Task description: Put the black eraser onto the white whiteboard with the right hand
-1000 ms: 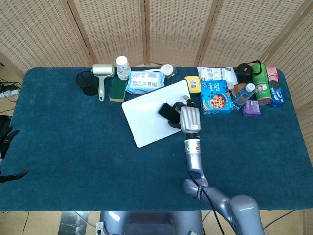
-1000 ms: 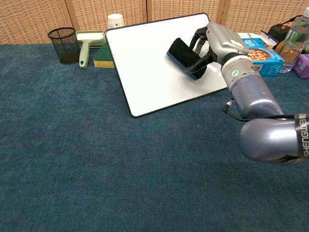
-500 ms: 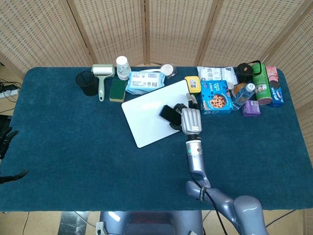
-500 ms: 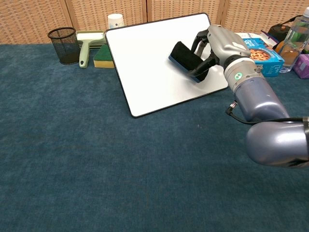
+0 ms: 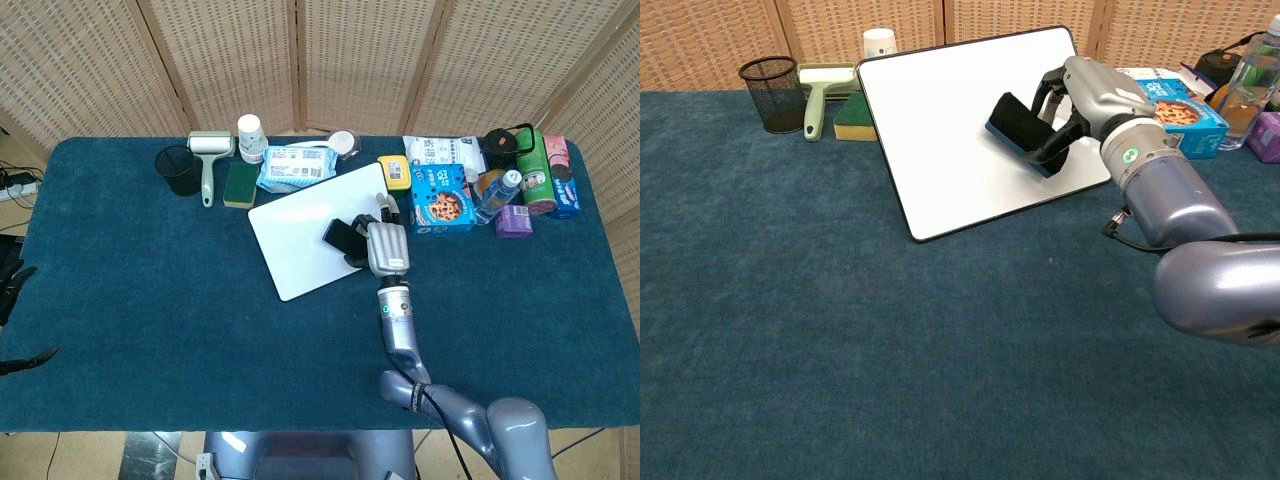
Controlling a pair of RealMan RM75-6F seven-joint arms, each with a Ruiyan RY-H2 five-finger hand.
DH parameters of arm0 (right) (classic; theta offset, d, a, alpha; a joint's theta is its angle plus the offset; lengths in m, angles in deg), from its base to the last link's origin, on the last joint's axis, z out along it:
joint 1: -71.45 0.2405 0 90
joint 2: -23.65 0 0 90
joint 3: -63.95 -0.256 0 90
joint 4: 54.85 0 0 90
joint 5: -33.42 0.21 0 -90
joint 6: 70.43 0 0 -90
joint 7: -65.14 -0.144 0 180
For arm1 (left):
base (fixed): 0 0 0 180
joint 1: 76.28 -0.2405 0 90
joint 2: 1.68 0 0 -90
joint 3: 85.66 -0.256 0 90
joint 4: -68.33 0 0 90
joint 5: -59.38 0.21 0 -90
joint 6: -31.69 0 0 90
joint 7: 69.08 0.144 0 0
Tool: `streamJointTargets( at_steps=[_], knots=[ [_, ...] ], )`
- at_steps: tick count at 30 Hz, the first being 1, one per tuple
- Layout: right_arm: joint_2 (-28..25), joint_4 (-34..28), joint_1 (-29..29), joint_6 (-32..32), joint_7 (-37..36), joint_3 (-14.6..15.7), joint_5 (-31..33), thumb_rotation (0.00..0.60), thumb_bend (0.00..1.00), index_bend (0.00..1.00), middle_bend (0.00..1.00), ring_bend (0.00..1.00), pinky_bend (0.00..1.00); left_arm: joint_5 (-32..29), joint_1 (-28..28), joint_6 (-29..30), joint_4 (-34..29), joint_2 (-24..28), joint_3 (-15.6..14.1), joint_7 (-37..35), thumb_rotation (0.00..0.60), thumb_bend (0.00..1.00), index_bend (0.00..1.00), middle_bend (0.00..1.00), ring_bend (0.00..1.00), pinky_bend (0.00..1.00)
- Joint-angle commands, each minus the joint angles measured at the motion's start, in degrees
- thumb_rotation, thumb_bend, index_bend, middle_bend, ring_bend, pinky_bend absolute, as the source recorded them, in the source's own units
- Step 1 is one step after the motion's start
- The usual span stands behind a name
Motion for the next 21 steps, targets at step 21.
streamJointTargets(
  at_steps=[21],
  knots=[
    [-6.19, -11.89, -4.48, 4.28, 4.95, 0.87, 0.54, 0.6, 0.0, 0.0, 0.0, 0.0, 0.0, 0.18, -0.15, 0.26, -0.07, -0.09, -0.07, 0.25, 0.6, 0.11, 0.0, 0.0, 0.0, 0.03]
  ],
)
